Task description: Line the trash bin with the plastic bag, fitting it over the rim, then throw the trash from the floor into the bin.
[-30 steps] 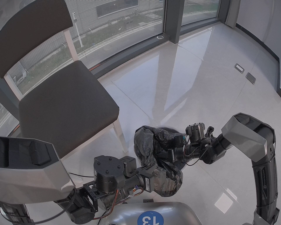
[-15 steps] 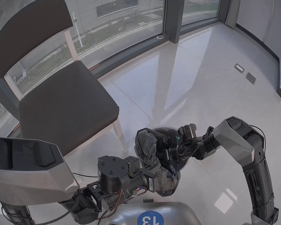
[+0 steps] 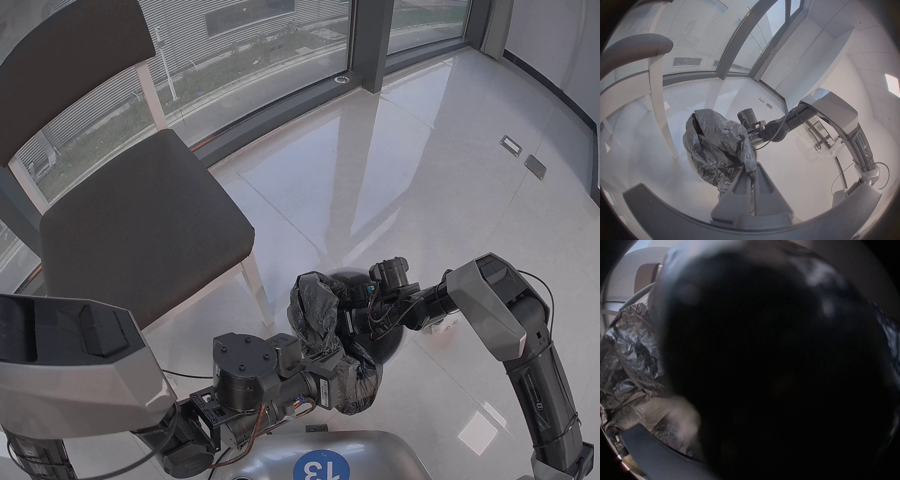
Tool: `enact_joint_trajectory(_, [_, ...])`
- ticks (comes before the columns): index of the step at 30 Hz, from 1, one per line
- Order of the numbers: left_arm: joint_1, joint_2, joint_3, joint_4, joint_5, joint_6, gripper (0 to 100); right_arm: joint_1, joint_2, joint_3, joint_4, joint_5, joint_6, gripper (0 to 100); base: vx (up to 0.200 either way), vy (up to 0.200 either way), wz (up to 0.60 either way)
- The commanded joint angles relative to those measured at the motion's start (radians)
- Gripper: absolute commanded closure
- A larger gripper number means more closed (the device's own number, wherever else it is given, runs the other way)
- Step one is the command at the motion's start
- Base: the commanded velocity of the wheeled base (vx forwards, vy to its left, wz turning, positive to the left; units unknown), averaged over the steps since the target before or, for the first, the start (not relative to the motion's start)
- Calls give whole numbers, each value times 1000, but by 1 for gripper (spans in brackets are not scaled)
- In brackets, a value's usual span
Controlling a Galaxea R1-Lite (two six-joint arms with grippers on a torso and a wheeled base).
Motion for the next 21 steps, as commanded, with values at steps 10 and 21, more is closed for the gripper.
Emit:
enact_joint_trajectory(10, [-1, 10, -4, -1, 2, -2, 100, 13, -318, 350, -66, 77, 21, 100, 0, 0, 0])
enact_joint_trajectory(21, [-9, 21, -1, -3, 2, -5, 100, 15, -393, 499, -273, 122, 160, 100, 0, 0, 0])
